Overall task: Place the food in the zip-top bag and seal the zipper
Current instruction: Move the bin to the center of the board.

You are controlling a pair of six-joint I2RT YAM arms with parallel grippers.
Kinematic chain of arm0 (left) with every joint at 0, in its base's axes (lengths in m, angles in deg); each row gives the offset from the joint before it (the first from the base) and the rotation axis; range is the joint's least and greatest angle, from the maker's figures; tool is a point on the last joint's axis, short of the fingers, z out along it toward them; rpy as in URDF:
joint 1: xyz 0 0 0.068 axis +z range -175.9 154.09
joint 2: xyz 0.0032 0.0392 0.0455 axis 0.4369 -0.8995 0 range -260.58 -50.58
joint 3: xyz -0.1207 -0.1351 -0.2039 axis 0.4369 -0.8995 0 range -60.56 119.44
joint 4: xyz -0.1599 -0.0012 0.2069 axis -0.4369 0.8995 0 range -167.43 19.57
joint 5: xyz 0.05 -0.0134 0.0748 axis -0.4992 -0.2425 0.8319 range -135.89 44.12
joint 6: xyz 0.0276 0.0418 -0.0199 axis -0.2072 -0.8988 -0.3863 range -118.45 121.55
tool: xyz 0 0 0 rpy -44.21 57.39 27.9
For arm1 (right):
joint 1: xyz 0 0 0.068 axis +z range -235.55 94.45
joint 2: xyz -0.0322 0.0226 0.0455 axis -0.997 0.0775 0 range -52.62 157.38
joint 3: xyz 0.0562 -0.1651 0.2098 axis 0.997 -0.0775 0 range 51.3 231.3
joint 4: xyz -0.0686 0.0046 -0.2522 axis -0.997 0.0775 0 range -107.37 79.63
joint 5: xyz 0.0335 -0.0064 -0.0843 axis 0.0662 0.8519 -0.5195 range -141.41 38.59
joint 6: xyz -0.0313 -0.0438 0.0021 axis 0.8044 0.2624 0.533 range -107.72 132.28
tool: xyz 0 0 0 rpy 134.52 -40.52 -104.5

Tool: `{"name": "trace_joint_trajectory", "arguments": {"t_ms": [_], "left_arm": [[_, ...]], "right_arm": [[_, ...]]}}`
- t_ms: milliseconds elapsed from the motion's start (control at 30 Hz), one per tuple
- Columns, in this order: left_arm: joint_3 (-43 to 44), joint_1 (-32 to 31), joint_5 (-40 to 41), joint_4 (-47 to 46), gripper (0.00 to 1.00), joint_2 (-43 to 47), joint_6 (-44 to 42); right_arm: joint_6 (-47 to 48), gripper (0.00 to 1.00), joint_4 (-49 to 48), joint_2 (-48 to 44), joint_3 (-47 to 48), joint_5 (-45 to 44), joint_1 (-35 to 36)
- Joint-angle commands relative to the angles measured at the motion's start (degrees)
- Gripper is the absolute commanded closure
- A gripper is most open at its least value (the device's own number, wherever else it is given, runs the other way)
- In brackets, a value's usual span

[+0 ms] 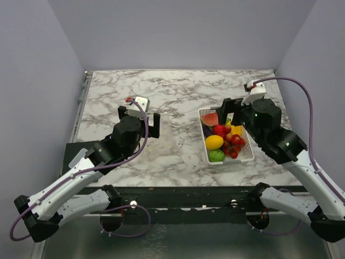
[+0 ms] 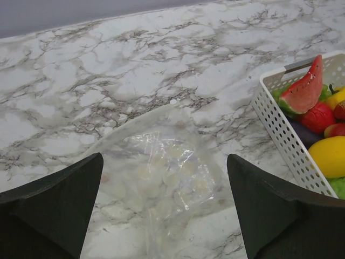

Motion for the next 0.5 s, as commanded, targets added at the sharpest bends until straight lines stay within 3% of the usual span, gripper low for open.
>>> {"name": "trace_joint_trajectory", "arguments": {"t_ms": [0,467], "left_arm": [[-0.69,-0.23,0.94,-0.53,0.01,0.84,-0.83],[-0.77,-0.24,0.80,-0.51,0.01,1.66,-0.85]], "right_arm": [[-1.17,0.00,2.04,0.82,1.83,0.50,0.27],[0.75,0.00,9.33,2.87,8.40,3.07,0.25]]}}
